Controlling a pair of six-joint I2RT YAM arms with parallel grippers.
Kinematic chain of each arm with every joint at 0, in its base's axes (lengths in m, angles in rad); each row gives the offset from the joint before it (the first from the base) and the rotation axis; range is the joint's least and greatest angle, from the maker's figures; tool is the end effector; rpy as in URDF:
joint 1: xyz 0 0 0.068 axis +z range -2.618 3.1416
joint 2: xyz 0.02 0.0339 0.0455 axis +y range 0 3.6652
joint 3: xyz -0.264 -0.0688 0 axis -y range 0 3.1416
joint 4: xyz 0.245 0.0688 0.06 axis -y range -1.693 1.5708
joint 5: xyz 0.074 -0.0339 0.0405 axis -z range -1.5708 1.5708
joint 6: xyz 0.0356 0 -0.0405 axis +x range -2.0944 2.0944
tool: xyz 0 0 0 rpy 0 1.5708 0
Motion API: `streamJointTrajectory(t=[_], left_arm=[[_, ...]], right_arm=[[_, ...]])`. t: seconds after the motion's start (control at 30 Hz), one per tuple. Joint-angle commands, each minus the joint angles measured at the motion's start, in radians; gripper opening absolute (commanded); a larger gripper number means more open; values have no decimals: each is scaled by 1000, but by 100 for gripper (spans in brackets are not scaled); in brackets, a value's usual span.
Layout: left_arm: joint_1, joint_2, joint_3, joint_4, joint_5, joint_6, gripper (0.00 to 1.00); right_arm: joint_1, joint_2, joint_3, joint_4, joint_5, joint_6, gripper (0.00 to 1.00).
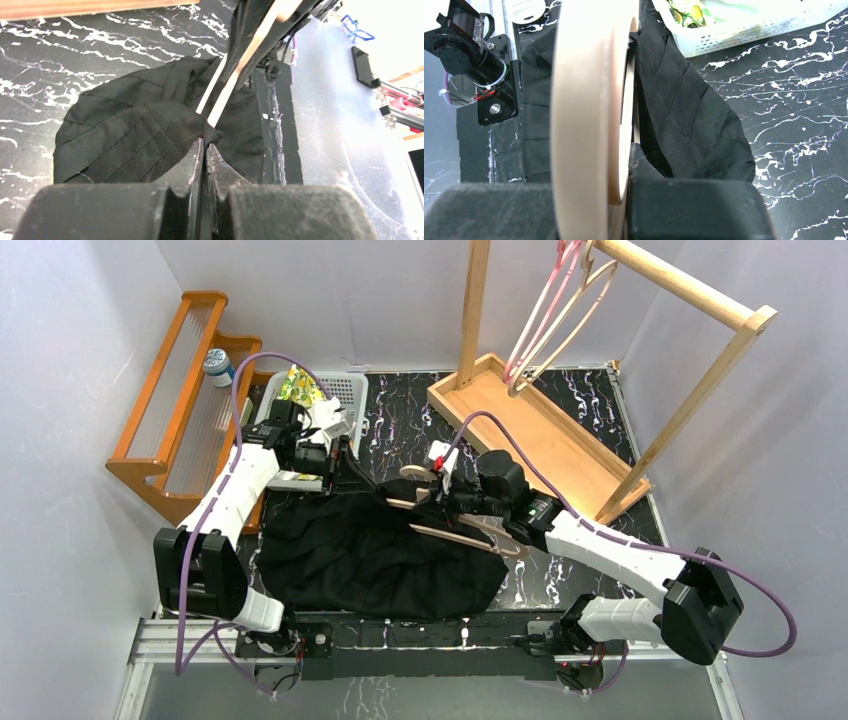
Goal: Place the skirt on the hanger
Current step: Hang the skirt on the hanger.
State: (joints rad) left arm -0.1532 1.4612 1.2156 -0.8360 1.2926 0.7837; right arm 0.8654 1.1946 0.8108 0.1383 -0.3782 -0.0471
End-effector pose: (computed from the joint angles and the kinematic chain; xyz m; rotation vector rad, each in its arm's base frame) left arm 0.2742 -0.0770 0.3006 1.2341 1.6081 -1.2745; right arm 0.1693 0.2191 0.2969 -1.0783 1.5610 0.9120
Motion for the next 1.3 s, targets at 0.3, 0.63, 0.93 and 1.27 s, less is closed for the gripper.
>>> streamJointTrajectory(t=[0.3, 0.63, 0.93, 1.27], left_arm=[[-2, -112, -17, 70, 73, -78, 25], [-2, -169, 33, 39, -228, -50, 61], [-2, -16, 142, -249, -227, 138, 54], [-74, 69, 107, -292, -150, 204, 50]], right_arm=[[14, 90, 68, 233, -18, 77, 0], [18, 89, 46, 285, -33, 95, 0], [18, 68, 63, 244, -40, 84, 0], [18, 65, 85, 243, -46, 94, 0]])
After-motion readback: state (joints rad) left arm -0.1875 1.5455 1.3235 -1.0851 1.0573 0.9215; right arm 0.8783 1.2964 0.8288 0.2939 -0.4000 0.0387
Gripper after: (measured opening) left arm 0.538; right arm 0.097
